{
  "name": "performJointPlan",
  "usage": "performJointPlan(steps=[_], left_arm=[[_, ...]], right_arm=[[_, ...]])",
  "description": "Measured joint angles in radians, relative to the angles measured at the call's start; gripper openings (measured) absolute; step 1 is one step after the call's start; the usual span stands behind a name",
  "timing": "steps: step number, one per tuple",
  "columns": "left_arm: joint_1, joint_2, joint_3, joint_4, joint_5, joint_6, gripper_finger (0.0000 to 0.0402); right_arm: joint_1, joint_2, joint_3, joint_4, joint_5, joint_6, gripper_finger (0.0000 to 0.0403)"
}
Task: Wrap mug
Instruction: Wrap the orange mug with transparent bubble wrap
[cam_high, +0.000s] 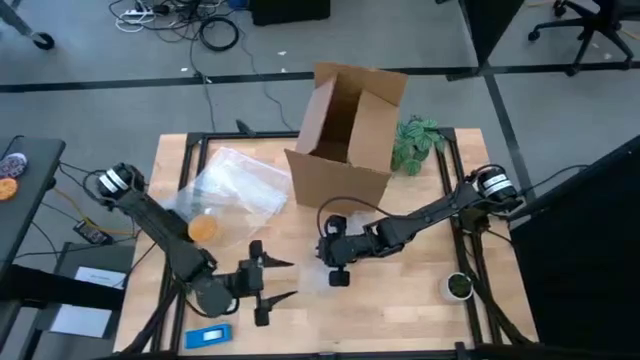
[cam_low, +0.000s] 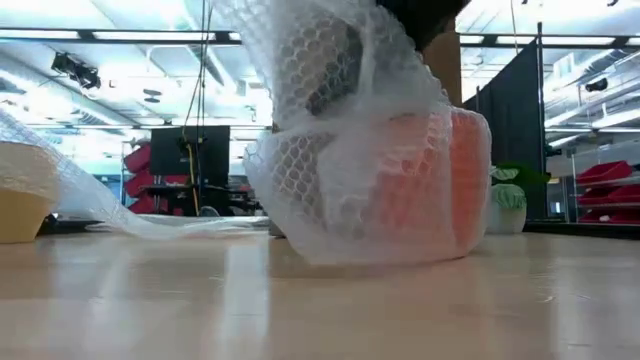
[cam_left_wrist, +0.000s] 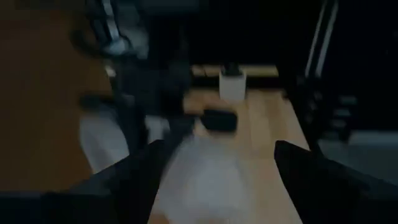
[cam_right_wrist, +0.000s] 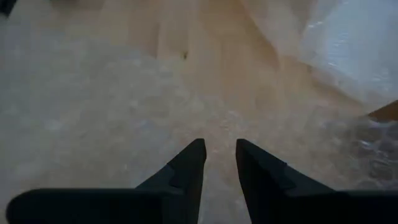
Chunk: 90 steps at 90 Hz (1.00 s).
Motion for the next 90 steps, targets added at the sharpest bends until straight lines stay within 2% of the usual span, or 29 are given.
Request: performJointPlan(steps=[12, 35, 50, 60, 72, 90], left_arm=[[0.057, 0.068, 0.0, 0.074, -0.002, 0.028, 0.0289], [0.117, 0.24, -0.001, 0.122, 0.044, -0.1, 0.0289], [0.126, 0.326, -0.001, 0.119, 0.064, -0.191, 0.0289], [0.133, 0.37, -0.001, 0.121, 0.096, -0.233, 0.0289], [0.147, 0.405, -0.001, 0.121, 0.098, -0.262, 0.0289], [0.172, 0.416, -0.001, 0.122, 0.097, -0.271, 0.0289]], right_arm=[[0.0, 0.0, -0.016, 0.041, -0.033, 0.004, 0.0075], [0.021, -0.03, 0.027, 0.007, -0.016, -0.005, 0.0075], [0.034, -0.095, 0.047, -0.052, 0.004, -0.015, 0.0075], [0.04, -0.162, 0.049, -0.128, 0.022, 0.015, 0.0075], [0.042, -0.223, 0.049, -0.282, 0.002, 0.143, 0.0075], [0.047, -0.201, 0.046, -0.491, -0.017, 0.309, 0.0075]])
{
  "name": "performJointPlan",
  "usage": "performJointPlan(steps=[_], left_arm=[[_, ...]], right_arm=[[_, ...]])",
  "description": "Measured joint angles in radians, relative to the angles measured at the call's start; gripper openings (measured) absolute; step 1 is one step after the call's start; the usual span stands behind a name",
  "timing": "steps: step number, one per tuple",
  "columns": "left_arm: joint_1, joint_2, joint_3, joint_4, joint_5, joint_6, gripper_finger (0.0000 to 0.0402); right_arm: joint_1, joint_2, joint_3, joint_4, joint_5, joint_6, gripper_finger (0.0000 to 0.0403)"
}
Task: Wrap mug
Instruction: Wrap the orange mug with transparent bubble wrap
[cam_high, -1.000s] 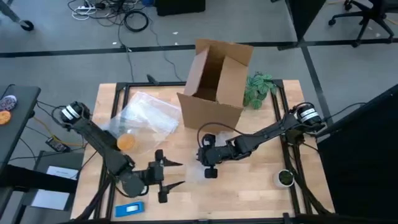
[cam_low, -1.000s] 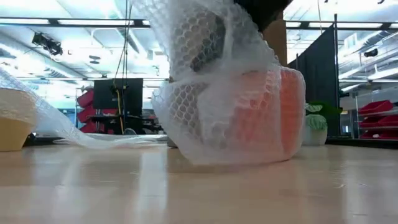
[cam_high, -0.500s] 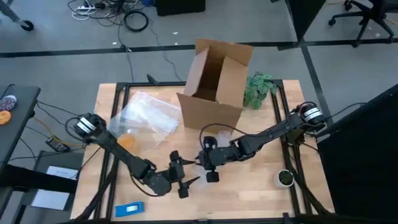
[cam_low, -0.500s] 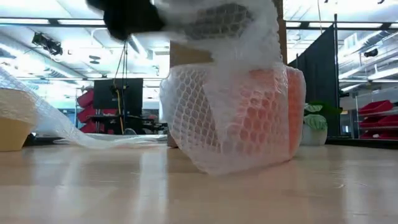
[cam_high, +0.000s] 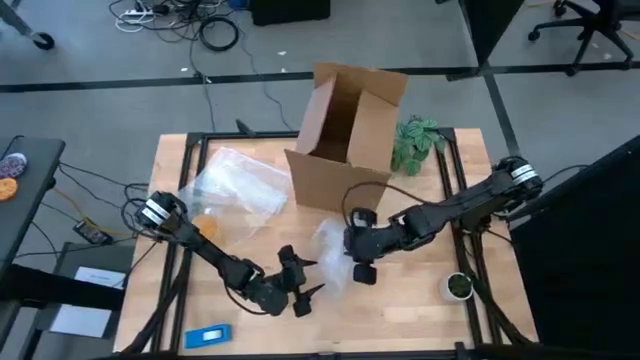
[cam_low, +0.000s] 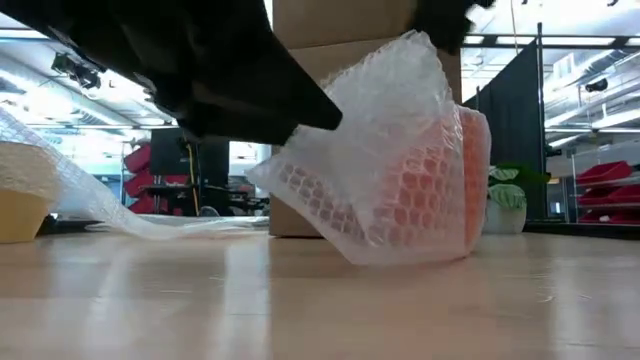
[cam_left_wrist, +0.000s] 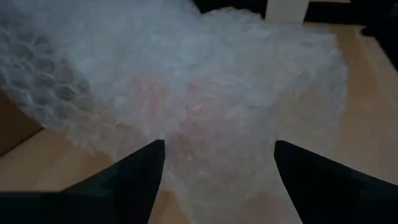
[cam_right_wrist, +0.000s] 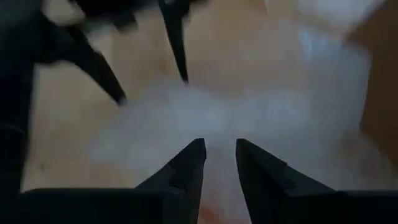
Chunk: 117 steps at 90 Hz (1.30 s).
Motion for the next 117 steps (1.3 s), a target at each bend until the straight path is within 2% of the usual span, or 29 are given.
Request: performJointPlan(steps=[18, 37, 73, 93, 108, 117], left_arm=[[0.028, 0.023, 0.0, 0.068, 0.004, 0.005, 0.0289], [0.057, 0.13, -0.001, 0.217, 0.087, 0.012, 0.0289], [0.088, 0.166, -0.001, 0.308, 0.103, 0.021, 0.0289], [0.087, 0.166, -0.001, 0.321, 0.1, 0.031, 0.0289], [0.087, 0.166, -0.001, 0.349, 0.095, 0.037, 0.0289], [0.093, 0.166, -0.001, 0.393, 0.094, 0.036, 0.0289]], right_arm=[[-0.002, 0.128, -0.009, -0.012, -0.025, 0.014, 0.0075], [-0.011, 0.211, -0.003, 0.026, -0.045, -0.012, 0.0075], [0.015, 0.051, -0.016, -0.029, -0.07, 0.018, 0.0075], [0.038, -0.039, -0.015, -0.033, -0.045, 0.059, 0.0075], [0.038, -0.032, -0.015, -0.098, 0.046, 0.1, 0.0075], [0.024, 0.012, -0.03, -0.097, 0.041, 0.117, 0.0075]])
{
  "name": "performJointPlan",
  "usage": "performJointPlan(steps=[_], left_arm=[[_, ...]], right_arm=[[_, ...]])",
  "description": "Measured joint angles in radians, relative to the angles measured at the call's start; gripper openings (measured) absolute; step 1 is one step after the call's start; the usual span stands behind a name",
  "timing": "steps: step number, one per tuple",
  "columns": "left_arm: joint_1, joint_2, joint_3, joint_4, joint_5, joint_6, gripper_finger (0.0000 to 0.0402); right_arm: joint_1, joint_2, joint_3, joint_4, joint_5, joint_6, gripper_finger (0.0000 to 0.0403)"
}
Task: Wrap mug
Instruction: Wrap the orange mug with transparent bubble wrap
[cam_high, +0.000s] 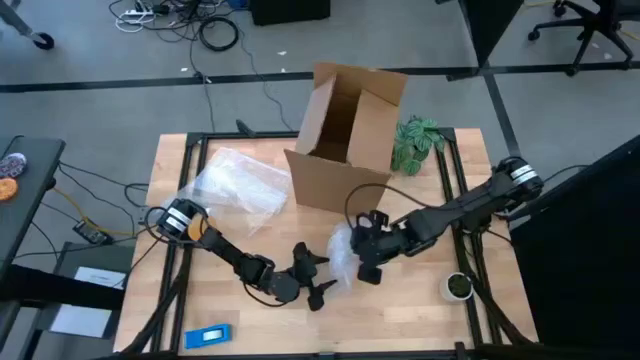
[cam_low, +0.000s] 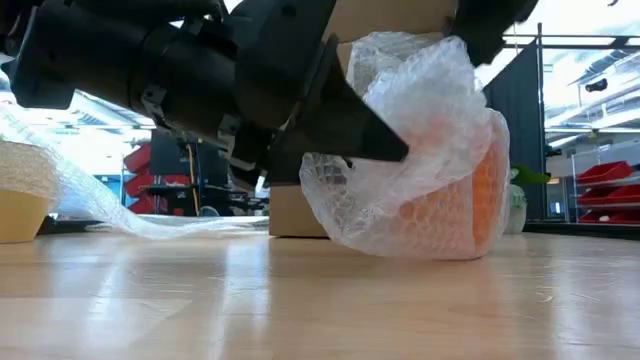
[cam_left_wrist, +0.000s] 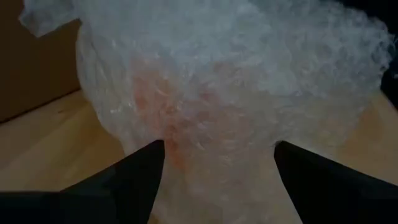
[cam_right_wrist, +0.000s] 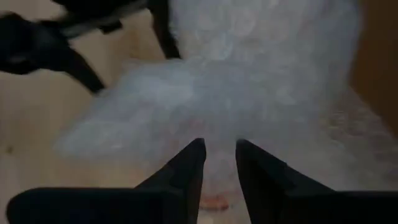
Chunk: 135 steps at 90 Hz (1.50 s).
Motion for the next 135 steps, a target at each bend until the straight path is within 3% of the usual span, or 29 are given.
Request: performJointPlan(steps=[14, 28, 39, 49, 61, 71, 78, 85, 93, 104, 119, 135], left_arm=[[0.024, 0.0, 0.0, 0.071, 0.003, 0.004, 0.0289], [0.032, 0.0, 0.0, 0.067, 0.149, 0.05, 0.0289], [0.021, 0.0, 0.002, 0.018, 0.199, 0.056, 0.0289], [-0.003, -0.036, 0.006, -0.073, 0.217, 0.019, 0.0289], [-0.053, -0.163, 0.034, -0.319, 0.194, 0.026, 0.0289], [-0.093, -0.265, 0.067, -0.453, 0.037, 0.071, 0.0289], [-0.12, -0.305, 0.076, -0.392, -0.076, 0.167, 0.0289], [-0.129, -0.309, 0.08, -0.249, -0.092, 0.29, 0.0289], [-0.11, -0.273, 0.08, -0.098, -0.042, 0.355, 0.0289], [-0.06, -0.192, 0.08, 0.017, 0.063, 0.316, 0.0289], [-0.02, -0.074, 0.138, 0.018, 0.205, 0.238, 0.0289], [0.025, -0.031, 0.219, -0.032, 0.194, 0.264, 0.0289]], right_arm=[[-0.019, 0.089, -0.013, 0.026, -0.1, -0.031, 0.0075], [-0.02, 0.147, -0.01, 0.018, -0.12, -0.193, 0.0075], [-0.02, 0.145, -0.011, 0.023, -0.124, -0.37, 0.0075], [-0.021, 0.121, -0.014, 0.018, -0.121, -0.432, 0.0075], [-0.025, 0.103, -0.016, 0.011, -0.121, -0.435, 0.0075], [-0.025, 0.102, -0.016, 0.011, -0.121, -0.435, 0.0075], [-0.025, 0.102, -0.016, 0.012, -0.118, -0.436, 0.0075], [-0.025, 0.103, -0.016, 0.015, -0.119, -0.435, 0.0075], [-0.025, 0.103, -0.016, 0.024, -0.118, -0.435, 0.0075], [-0.025, 0.103, -0.017, 0.03, -0.117, -0.42, 0.0075], [-0.024, 0.103, -0.017, 0.032, -0.116, -0.416, 0.0075], [-0.023, 0.103, -0.017, 0.034, -0.119, -0.408, 0.0075]])
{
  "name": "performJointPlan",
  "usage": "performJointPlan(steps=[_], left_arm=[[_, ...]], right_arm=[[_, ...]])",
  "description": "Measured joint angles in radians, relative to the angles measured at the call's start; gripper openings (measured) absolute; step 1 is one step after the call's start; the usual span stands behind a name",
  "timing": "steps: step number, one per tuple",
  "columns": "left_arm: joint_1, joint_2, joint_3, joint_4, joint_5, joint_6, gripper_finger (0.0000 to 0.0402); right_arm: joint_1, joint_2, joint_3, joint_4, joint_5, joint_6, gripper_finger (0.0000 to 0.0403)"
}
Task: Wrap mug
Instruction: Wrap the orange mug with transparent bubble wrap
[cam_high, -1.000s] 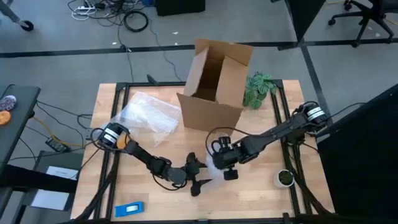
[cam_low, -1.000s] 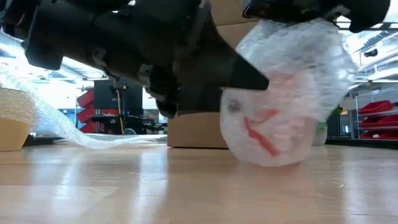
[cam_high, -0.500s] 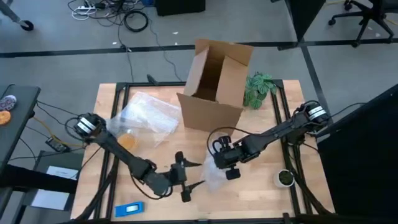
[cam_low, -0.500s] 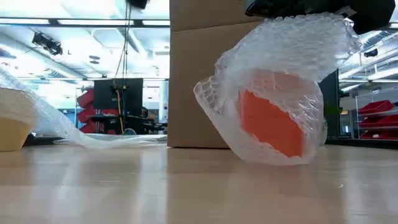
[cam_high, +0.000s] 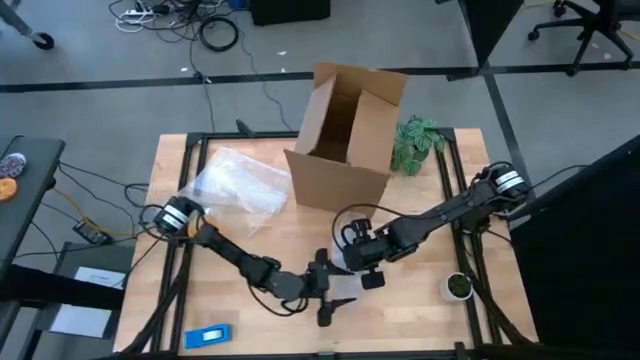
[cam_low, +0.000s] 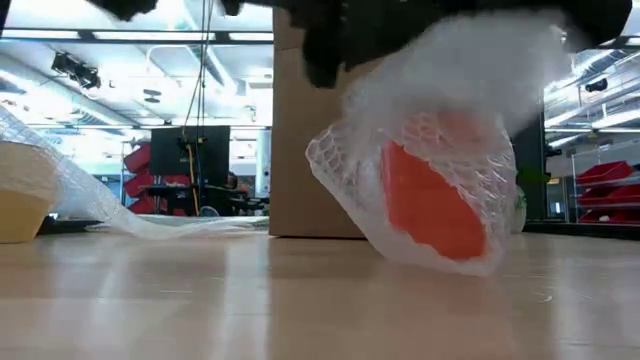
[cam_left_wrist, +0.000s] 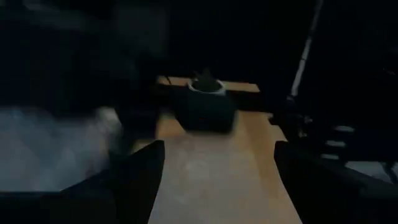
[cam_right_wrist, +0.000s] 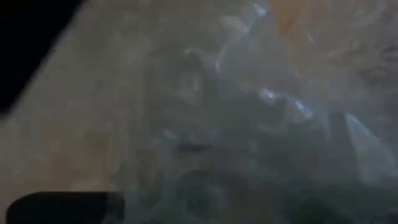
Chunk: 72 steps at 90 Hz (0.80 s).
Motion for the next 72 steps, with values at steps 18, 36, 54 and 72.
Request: performJointPlan(steps=[18, 36, 54, 72], left_arm=[[0.021, -0.012, 0.011, -0.122, -0.179, 0.007, 0.0289], [-0.003, -0.074, 0.012, -0.271, -0.421, 0.03, 0.0289], [-0.007, -0.105, 0.011, -0.413, -0.468, -0.102, 0.0289], [-0.008, -0.045, 0.012, -0.406, -0.275, -0.17, 0.0289]], right_arm=[[0.021, 0.0, 0.0, -0.006, 0.004, 0.003, 0.0075], [0.041, 0.0, 0.001, -0.017, 0.004, 0.014, 0.0075], [0.042, 0.0, 0.001, -0.02, 0.014, 0.025, 0.0075], [0.042, 0.0, 0.001, -0.021, 0.03, 0.024, 0.0075]])
